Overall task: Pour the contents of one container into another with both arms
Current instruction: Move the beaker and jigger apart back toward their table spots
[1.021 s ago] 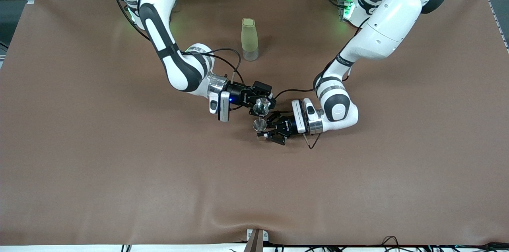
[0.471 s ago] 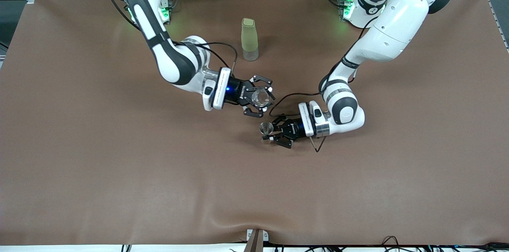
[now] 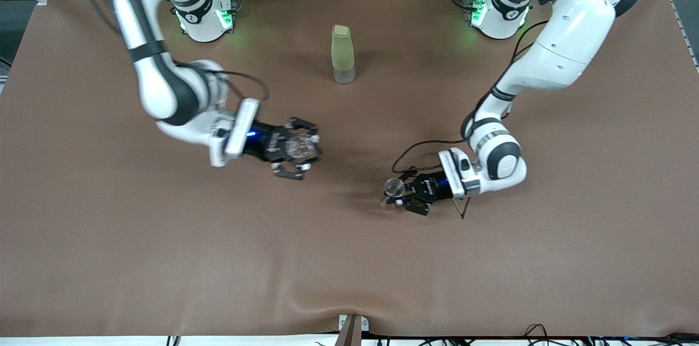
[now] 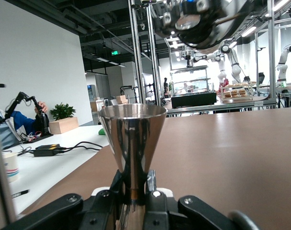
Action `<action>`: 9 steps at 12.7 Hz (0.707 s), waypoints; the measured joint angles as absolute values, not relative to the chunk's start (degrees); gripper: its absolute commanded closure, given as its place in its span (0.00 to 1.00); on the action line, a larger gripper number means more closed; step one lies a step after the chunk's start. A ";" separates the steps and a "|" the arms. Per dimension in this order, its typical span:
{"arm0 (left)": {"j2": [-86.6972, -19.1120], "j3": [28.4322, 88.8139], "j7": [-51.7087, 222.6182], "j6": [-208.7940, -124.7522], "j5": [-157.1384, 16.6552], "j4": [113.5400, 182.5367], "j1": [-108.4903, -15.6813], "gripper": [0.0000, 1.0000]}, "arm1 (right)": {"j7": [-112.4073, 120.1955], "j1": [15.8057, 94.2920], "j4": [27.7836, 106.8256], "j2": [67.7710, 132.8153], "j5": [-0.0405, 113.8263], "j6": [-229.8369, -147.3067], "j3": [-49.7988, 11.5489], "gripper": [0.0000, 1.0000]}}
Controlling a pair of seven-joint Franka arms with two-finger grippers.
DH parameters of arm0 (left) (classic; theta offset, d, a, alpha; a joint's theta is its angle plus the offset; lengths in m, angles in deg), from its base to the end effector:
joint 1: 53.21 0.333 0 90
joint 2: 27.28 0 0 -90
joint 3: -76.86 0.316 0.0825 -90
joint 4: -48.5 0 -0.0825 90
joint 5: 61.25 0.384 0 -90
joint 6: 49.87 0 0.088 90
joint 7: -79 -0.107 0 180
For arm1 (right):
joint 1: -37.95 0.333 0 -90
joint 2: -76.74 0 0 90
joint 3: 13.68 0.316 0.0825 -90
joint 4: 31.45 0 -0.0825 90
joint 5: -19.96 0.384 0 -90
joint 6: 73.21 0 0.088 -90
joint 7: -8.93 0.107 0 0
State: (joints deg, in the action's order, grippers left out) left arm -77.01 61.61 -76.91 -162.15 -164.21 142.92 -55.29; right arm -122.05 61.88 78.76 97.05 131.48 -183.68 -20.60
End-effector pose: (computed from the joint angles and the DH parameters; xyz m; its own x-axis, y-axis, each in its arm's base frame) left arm 0.6368 -0.2414 0.1499 -0.1337 -0.0204 0.9908 -0.9722 -0.1915 -0.1351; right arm 0.5911 0.2544 0.3542 0.0462 -0.0084 0.9989 0.9776 -0.2050 -0.0469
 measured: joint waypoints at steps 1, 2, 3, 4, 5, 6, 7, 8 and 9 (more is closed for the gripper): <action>-77.02 61.65 -76.90 -160.77 -161.64 143.07 -52.98 1.00 | -123.22 57.10 79.63 96.97 126.68 -177.36 -20.73 1.00; -77.03 61.70 -76.86 -159.33 -159.12 143.30 -50.53 1.00 | -124.16 52.30 80.34 96.99 121.81 -171.48 -20.82 1.00; -77.06 61.74 -76.45 -157.93 -156.35 143.62 -48.06 1.00 | -124.76 47.79 80.90 97.03 116.95 -166.45 -20.88 1.00; -77.07 61.78 -75.88 -156.53 -153.14 144.06 -45.50 1.00 | -125.17 43.60 81.25 97.15 112.18 -162.10 -20.92 1.00; -77.09 61.79 -75.01 -154.85 -149.35 144.52 -42.67 1.00 | -125.72 39.89 81.55 97.31 108.23 -158.56 -20.94 1.00; -77.12 61.82 -73.54 -153.14 -145.34 144.85 -39.92 1.00 | -126.61 36.66 81.78 97.51 104.82 -156.08 -20.99 1.00; -77.14 61.84 -71.81 -151.99 -141.33 145.01 -37.30 1.00 | -127.21 33.72 81.87 97.76 101.78 -154.12 -21.10 1.00; -77.16 61.87 -70.30 -151.34 -137.88 145.07 -34.88 1.00 | -127.61 30.83 81.90 98.02 98.82 -152.00 -21.39 1.00; -77.17 61.92 -69.01 -150.23 -135.29 145.10 -32.66 1.00 | -127.76 28.34 81.93 98.24 96.23 -150.06 -22.01 1.00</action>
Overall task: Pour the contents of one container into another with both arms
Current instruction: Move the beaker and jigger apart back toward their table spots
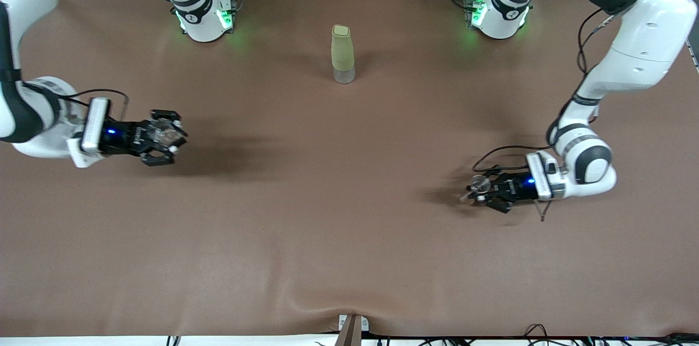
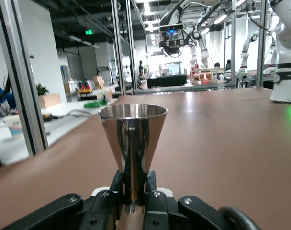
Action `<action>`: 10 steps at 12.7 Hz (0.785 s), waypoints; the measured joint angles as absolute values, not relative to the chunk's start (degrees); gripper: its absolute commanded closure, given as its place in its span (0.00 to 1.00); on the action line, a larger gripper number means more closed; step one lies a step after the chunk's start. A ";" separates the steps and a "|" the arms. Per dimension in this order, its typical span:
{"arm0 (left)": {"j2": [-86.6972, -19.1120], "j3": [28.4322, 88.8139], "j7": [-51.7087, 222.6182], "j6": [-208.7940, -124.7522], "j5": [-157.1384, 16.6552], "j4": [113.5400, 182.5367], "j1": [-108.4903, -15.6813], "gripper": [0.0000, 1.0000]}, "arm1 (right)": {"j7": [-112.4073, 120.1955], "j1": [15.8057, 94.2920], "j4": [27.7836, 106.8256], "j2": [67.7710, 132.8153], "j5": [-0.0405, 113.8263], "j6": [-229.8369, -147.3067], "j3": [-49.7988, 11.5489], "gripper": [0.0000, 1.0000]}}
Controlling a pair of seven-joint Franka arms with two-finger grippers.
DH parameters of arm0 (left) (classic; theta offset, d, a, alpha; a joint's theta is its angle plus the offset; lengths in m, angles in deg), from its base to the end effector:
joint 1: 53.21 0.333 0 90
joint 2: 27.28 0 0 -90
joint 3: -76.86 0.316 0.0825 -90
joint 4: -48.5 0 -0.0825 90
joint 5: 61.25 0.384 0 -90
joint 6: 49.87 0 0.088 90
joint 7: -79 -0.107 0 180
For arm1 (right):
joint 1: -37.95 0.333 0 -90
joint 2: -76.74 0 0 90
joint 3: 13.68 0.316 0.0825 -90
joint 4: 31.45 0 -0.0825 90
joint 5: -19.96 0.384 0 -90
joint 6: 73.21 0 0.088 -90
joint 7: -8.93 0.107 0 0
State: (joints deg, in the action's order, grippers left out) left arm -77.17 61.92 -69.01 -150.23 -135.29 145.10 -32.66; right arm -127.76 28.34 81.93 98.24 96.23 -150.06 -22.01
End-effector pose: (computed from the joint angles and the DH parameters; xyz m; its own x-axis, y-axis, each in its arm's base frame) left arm 0.6306 -0.0108 0.1289 -0.0670 -0.1134 0.9913 -0.9956 -0.0579 -0.0739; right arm 0.5565 -0.0484 0.3157 0.0090 0.0549 0.9985 0.9996 0.0271 -0.0105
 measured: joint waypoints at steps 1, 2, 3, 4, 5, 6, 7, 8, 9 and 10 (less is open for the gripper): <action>-77.19 62.03 -67.75 -148.16 -133.37 145.11 -30.64 1.00 | -128.08 26.52 81.99 98.52 94.14 -148.32 -23.22 1.00; -77.26 62.22 -66.65 -146.28 -131.74 145.12 -28.71 1.00 | -129.16 25.47 82.04 99.07 92.93 -146.31 -24.91 1.00; -77.36 62.38 -65.78 -145.27 -129.77 145.12 -26.72 1.00 | -130.83 25.15 82.14 100.07 92.50 -144.69 -26.74 1.00; -77.47 62.53 -64.75 -144.93 -127.47 145.12 -24.88 1.00 | -133.12 25.14 82.26 101.54 92.31 -144.12 -27.92 1.00; -77.55 62.79 -63.72 -144.75 -125.27 145.12 -23.21 1.00 | -135.83 25.15 82.37 103.47 92.22 -144.08 -28.30 1.00; -77.65 63.14 -62.70 -144.42 -123.48 145.12 -21.52 1.00 | -138.78 25.18 82.40 105.82 92.20 -144.09 -28.33 1.00; -77.72 63.46 -61.87 -144.04 -122.07 145.12 -20.02 1.00 | -141.47 25.28 82.39 108.30 92.20 -144.13 -28.33 1.00; -77.78 63.85 -61.13 -143.80 -121.22 145.11 -18.90 1.00 | -143.66 25.43 82.34 110.57 92.20 -144.24 -28.32 1.00; -77.88 64.37 -60.52 -143.74 -120.76 145.11 -18.21 1.00 | -145.66 25.62 82.19 112.63 92.21 -144.45 -28.31 1.00; -78.11 65.17 -60.23 -143.70 -120.47 145.12 -17.94 1.00 | -147.00 25.81 81.96 114.29 92.21 -144.83 -28.30 1.00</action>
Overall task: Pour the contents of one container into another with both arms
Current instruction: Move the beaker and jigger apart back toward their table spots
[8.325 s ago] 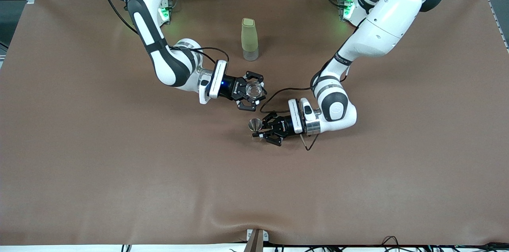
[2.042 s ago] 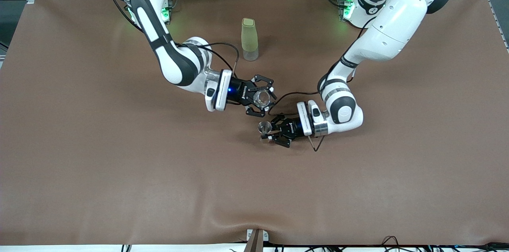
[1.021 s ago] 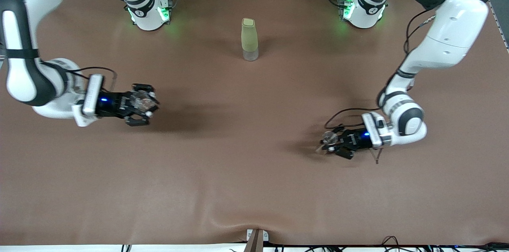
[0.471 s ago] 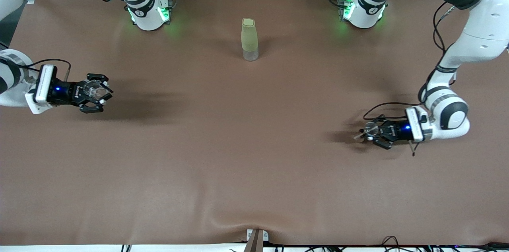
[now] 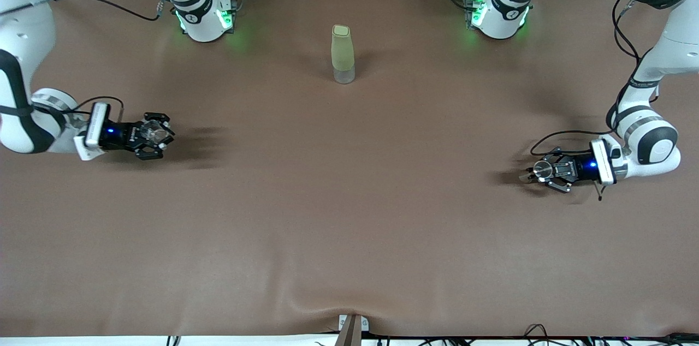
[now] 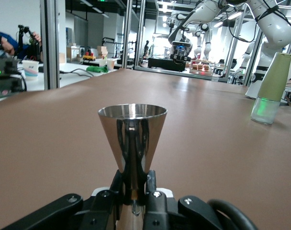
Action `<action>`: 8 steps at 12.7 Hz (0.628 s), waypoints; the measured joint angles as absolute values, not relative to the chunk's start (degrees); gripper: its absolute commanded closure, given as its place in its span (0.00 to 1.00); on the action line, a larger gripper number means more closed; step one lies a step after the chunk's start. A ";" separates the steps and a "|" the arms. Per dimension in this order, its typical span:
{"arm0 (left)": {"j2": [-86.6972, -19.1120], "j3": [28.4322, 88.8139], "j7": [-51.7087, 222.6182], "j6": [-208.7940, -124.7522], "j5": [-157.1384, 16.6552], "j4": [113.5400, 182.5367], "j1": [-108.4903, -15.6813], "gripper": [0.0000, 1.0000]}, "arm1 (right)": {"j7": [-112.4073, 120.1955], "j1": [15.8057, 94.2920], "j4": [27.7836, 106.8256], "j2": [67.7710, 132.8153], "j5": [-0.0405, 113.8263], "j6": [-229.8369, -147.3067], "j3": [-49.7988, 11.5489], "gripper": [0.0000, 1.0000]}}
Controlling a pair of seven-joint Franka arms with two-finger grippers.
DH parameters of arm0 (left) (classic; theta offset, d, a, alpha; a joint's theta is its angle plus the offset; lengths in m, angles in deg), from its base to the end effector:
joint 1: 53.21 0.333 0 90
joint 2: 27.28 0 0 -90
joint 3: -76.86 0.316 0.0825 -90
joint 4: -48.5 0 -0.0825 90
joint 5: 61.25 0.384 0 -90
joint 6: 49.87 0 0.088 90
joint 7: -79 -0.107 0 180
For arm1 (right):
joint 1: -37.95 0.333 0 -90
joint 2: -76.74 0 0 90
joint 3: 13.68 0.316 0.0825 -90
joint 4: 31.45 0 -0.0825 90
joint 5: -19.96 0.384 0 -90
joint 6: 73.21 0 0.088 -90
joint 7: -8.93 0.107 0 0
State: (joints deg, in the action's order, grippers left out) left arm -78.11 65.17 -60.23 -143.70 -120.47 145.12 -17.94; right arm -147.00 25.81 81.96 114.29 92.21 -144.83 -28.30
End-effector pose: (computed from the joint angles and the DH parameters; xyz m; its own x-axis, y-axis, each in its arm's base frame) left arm 0.5739 0.1625 0.1042 0.1372 -0.1849 0.9731 -0.9878 -0.0988 0.1205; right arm 0.5051 -0.1153 0.1658 -0.0166 0.0117 0.9998 0.9999 0.0048 0.0166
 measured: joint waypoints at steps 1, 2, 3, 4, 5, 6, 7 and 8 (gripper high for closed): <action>-78.56 65.69 -60.21 -143.67 -120.34 145.10 -17.87 1.00 | -147.25 25.95 81.67 115.56 92.22 -145.41 -28.28 1.00; -79.23 65.85 -60.21 -143.67 -120.33 145.00 -17.88 1.00 | -147.67 26.09 81.39 116.58 92.23 -145.92 -28.27 1.00; -80.01 65.83 -60.21 -143.67 -120.33 144.82 -17.97 1.00 | -148.04 26.38 81.03 117.51 92.26 -146.48 -28.26 1.00; -80.70 65.74 -60.21 -142.97 -120.45 144.56 -18.00 1.00 | -148.47 26.82 80.47 118.59 92.31 -147.16 -28.25 1.00; -81.08 65.68 -60.20 -142.42 -120.45 144.34 -18.03 1.00 | -149.02 27.38 79.73 119.76 92.36 -147.99 -28.24 1.00; -81.29 65.63 -60.20 -142.10 -120.45 144.25 -18.09 1.00 | -149.27 27.97 78.98 120.82 92.52 -149.14 -28.20 1.00; -81.43 65.56 -60.19 -141.94 -120.45 144.24 -18.16 1.00 | -149.57 28.41 78.42 121.66 92.88 -150.38 -28.19 1.00; -81.52 65.50 -60.19 -141.85 -120.45 144.23 -18.19 1.00 | -149.91 28.77 77.98 122.35 93.24 -151.58 -28.18 1.00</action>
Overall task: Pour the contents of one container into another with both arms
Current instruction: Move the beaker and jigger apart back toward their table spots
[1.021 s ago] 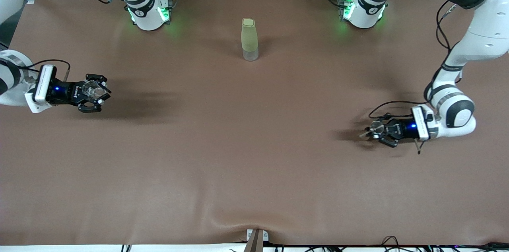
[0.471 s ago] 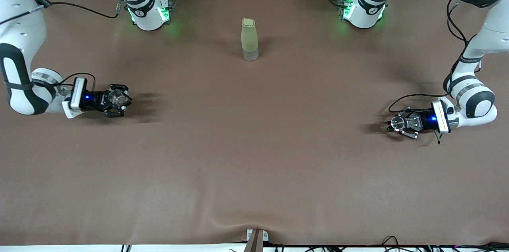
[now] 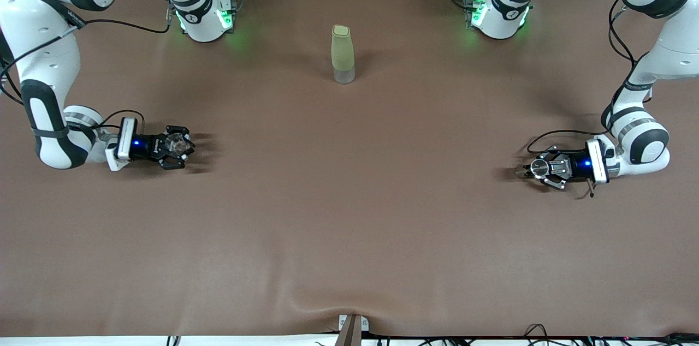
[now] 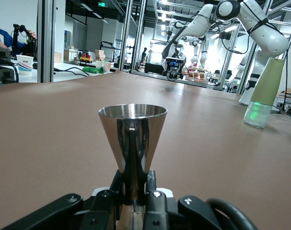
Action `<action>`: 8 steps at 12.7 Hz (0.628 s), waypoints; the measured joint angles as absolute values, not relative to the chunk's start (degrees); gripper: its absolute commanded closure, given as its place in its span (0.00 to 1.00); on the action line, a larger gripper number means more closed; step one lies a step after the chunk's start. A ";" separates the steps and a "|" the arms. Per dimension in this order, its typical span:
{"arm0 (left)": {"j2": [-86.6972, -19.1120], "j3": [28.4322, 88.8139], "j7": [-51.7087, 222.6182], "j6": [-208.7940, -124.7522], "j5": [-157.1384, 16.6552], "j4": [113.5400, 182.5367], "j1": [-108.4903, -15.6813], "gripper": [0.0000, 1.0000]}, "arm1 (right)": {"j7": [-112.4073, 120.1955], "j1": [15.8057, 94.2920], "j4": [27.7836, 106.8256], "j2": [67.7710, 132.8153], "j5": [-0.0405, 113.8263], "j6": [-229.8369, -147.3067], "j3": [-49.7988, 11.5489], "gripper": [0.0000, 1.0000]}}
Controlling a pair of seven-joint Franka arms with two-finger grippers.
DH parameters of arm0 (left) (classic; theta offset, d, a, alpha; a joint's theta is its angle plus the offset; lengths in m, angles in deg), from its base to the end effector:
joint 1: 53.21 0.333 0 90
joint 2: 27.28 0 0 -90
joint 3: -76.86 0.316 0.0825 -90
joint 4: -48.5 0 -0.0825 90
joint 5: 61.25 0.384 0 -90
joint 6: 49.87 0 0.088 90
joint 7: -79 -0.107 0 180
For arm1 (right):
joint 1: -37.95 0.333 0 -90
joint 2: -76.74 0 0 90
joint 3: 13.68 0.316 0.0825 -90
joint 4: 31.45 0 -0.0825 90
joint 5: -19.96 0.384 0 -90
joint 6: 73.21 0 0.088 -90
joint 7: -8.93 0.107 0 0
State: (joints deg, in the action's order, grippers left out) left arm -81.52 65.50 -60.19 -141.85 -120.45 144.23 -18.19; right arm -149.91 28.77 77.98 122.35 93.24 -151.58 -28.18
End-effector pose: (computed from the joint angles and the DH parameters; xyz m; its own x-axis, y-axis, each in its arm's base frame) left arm 0.5649 0.1546 0.0767 0.1734 -0.1381 0.9751 -0.9835 -0.0762 0.1641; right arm 0.5152 -0.1004 0.0992 -0.0025 0.1104 0.9939 0.9999 0.0117 0.0012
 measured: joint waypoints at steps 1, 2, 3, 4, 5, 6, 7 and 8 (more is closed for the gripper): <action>-81.61 65.45 -60.19 -141.77 -120.45 144.22 -18.19 1.00 | -150.03 29.07 77.55 122.96 93.88 -152.44 -28.14 1.00; -81.71 65.39 -60.19 -141.66 -120.45 144.21 -18.19 1.00 | -150.05 29.42 77.01 123.59 94.72 -153.05 -28.11 1.00; -81.80 65.36 -60.19 -141.57 -120.46 144.18 -18.19 0.97 | -150.17 29.83 76.46 124.27 95.47 -153.59 -28.10 1.00; -81.84 65.35 -60.19 -141.51 -120.46 144.14 -18.19 0.85 | -150.24 30.28 75.76 125.02 96.05 -153.80 -28.09 1.00; -81.87 65.35 -60.18 -141.48 -120.45 144.10 -18.19 0.27 | -150.30 30.80 75.01 125.95 96.83 -153.90 -28.06 1.00; -81.90 65.36 -60.15 -141.46 -120.45 144.07 -18.19 0.00 | -150.44 31.32 74.37 126.90 97.63 -153.97 -28.05 1.00; -82.03 65.37 -60.14 -141.57 -120.37 144.04 -18.20 0.00 | -150.61 31.83 73.90 127.88 98.35 -154.01 -28.05 1.00; -82.31 65.42 -60.14 -141.62 -120.36 143.91 -18.20 0.00 | -150.74 32.28 73.58 128.77 98.89 -154.14 -28.03 1.00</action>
State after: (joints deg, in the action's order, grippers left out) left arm -82.31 65.42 -60.14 -141.62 -120.36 143.91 -18.20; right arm -150.74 32.28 73.58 128.77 98.89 -154.14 -28.03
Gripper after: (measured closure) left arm 0.608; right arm 0.859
